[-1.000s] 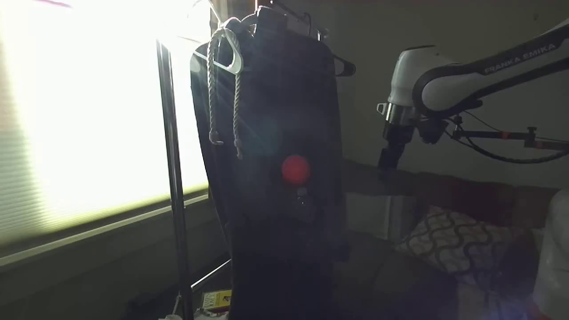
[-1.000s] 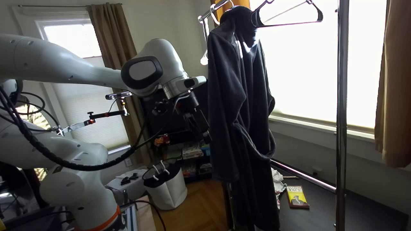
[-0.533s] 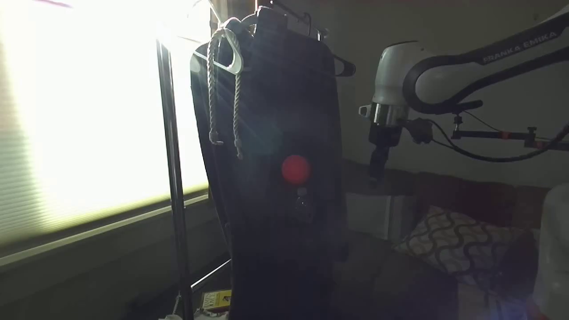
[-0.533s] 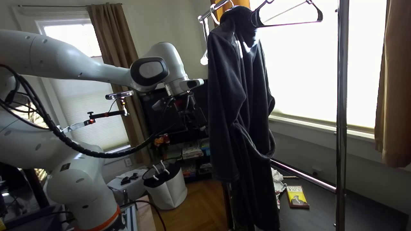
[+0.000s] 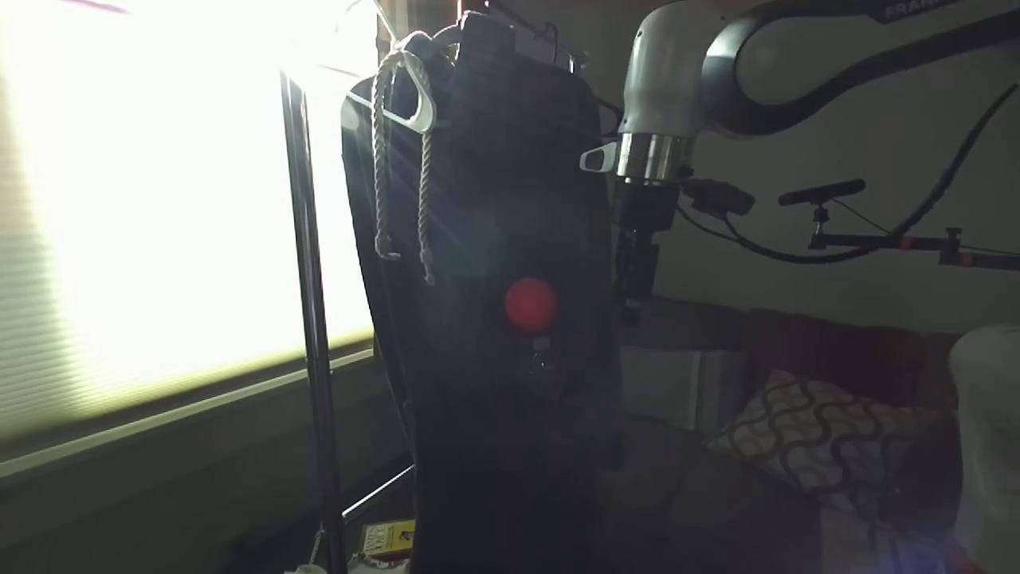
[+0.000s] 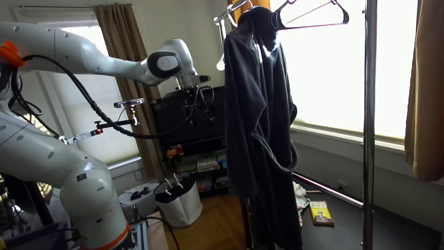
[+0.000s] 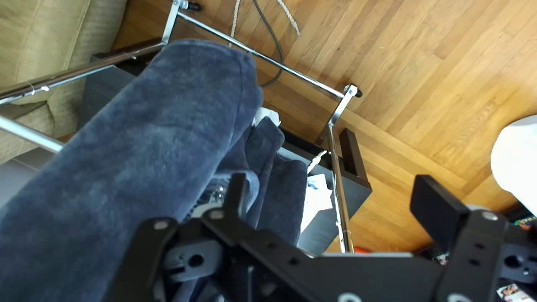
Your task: Take the bottle out of the coat and place it on the bench
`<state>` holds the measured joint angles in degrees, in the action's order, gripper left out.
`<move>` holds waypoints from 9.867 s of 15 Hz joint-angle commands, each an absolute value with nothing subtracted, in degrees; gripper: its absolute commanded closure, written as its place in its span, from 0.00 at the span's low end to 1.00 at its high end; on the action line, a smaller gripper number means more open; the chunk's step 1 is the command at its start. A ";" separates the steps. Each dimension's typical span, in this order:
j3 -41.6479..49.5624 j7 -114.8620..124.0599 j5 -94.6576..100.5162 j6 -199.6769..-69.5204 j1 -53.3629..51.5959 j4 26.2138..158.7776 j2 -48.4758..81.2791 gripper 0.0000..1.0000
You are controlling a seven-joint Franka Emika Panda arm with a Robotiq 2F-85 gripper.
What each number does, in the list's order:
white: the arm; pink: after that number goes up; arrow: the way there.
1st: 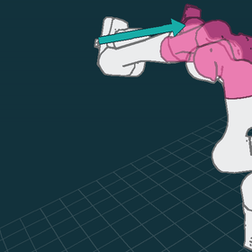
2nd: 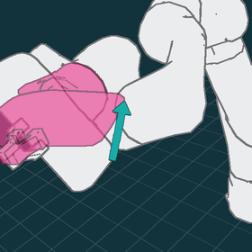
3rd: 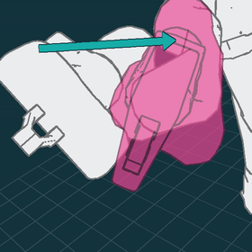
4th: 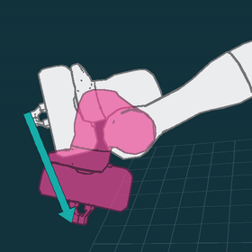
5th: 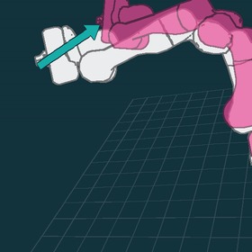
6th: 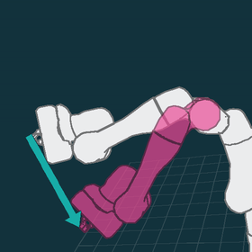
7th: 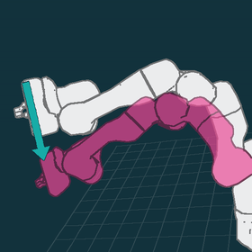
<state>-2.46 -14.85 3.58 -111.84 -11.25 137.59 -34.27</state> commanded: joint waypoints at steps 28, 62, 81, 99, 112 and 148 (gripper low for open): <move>-7.70 34.55 22.61 -126.48 -0.73 124.81 -8.39 0.18; -2.53 21.68 16.31 -137.94 3.60 126.87 -6.94 0.14; -2.07 22.29 14.91 -135.17 1.56 122.77 -3.17 0.92; -10.26 25.47 15.27 -122.53 0.69 131.65 -35.43 0.92; -1.02 19.51 -3.77 -132.90 0.18 154.36 -40.19 0.92; 12.32 -48.24 -61.33 -163.72 10.87 127.88 23.97 0.92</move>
